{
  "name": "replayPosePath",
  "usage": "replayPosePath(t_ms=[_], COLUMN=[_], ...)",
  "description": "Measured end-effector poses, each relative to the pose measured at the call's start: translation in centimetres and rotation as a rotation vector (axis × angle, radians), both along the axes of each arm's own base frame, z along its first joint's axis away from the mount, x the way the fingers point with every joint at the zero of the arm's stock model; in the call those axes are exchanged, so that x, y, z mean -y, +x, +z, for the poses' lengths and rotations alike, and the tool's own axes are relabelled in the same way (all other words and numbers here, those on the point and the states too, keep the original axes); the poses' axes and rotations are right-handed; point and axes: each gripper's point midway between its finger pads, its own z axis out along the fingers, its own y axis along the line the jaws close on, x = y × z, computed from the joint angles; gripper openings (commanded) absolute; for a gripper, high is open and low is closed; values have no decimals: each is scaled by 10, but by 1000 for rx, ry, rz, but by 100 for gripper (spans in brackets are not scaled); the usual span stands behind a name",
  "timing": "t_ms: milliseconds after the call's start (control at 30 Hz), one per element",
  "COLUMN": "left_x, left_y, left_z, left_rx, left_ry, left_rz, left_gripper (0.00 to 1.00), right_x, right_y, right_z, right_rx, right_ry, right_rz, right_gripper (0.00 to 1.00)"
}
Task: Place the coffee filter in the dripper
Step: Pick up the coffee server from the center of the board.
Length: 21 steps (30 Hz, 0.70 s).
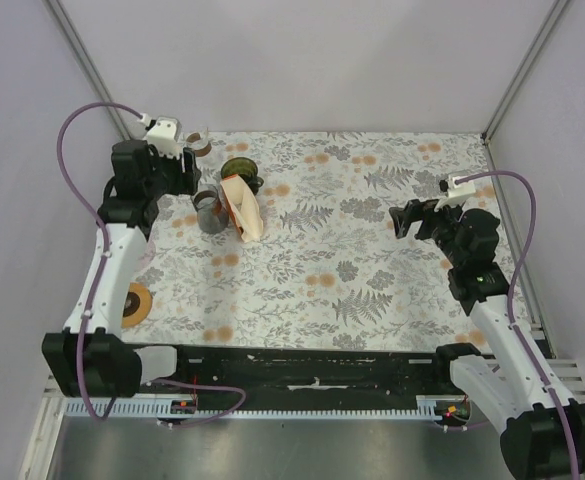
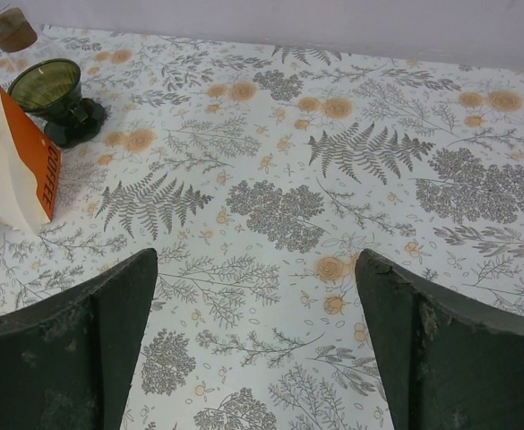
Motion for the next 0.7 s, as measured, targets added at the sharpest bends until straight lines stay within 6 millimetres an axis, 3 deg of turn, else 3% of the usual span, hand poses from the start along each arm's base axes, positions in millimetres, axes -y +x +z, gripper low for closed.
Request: replayPosePath(t_ms=[133,367,600,700], left_x=[-3,-19,-30,-32], left_y=[21,31,47,53], left_z=[-19,-112,-147,-155], left_rx=[-147,-466,-556,-572], left_ry=[31,110,156,163], left_rz=[0,42,81,88], left_gripper=[61,53,44,25], right_x=[-6,-13,-16,-16], right_y=[-1,-1,-1,-2], right_z=[-6,-14,-19,-19], right_rx=[-20,-46,-66,-65], right_ry=[-3,-7,-11,-14], right_rz=[21,42,49,52], right_gripper=[98,98,98,98])
